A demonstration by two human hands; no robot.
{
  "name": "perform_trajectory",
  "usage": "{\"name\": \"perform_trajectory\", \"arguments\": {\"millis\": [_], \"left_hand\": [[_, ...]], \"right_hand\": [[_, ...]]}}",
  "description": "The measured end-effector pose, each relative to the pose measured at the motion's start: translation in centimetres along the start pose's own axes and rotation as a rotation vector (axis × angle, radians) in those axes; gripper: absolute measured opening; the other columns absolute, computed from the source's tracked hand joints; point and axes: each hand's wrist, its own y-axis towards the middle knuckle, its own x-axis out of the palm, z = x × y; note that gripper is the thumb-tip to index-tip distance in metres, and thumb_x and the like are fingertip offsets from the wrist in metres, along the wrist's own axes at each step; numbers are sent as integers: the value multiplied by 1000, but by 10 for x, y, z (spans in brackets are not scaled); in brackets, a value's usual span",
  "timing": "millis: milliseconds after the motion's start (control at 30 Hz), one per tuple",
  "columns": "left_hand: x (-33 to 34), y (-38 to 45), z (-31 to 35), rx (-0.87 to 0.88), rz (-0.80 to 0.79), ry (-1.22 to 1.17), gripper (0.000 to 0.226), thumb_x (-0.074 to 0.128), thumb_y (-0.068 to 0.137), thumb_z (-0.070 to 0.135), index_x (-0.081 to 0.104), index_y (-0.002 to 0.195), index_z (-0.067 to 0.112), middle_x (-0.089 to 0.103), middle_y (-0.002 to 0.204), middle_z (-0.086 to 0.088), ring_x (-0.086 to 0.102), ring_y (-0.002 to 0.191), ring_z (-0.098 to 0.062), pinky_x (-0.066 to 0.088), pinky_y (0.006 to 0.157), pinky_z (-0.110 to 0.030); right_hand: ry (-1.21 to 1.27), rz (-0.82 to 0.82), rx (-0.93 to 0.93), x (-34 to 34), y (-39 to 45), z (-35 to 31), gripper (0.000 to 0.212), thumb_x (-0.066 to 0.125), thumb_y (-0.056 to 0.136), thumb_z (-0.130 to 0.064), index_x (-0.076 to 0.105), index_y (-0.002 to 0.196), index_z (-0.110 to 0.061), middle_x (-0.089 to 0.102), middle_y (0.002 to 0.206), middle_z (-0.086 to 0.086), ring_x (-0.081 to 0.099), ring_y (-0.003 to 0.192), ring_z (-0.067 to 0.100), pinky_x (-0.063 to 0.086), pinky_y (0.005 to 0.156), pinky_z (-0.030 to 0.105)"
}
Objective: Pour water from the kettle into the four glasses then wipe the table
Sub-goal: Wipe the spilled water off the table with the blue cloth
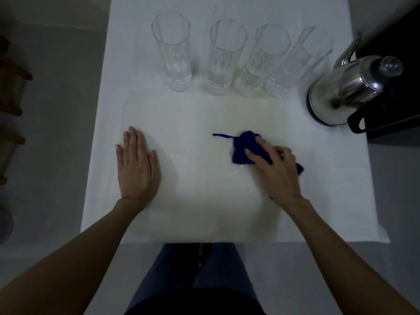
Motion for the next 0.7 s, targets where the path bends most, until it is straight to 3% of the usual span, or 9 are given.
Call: {"name": "perform_trajectory", "arguments": {"millis": [200,300,433,567,700], "left_hand": [[-5,-4,-7,52,-25,10,58,21,103,31,14,153,3,10,162,-13,4,151,-23,4,122,-48],[-13,-11,-22,63,-22,73,57,21,103,31,13,154,7,8,163,-11,1,151,-22,1,121,-50],[-14,-19,-29,-69,-6,57,57,21,104,31,8,154,8,5,163,-11,-1,151,-22,0,121,-51],[-12,-19,-31,-87,-34,60,58,19,104,33,6,154,8,2,163,-9,-3,151,-20,1,122,-48],[-12,-19,-34,-93,-33,65,58,18,103,34,8,154,9,5,163,-8,-1,151,-20,2,122,-48]], "right_hand": [[-30,151,484,12,41,-9,48,49,91,1,61,134,-17,46,147,22,49,102,47,44,84,55],[35,133,572,25,75,-41,52,54,90,4,60,136,-19,45,147,24,48,103,50,45,84,58],[95,53,274,36,92,-89,54,54,86,3,61,135,-19,49,144,23,49,94,47,47,79,52],[160,-22,-66,36,64,-108,51,45,89,-4,64,133,-20,52,143,18,46,95,39,47,75,47],[109,-62,-279,30,15,-81,53,62,85,2,64,132,-22,57,140,15,48,98,37,48,73,47]]}}
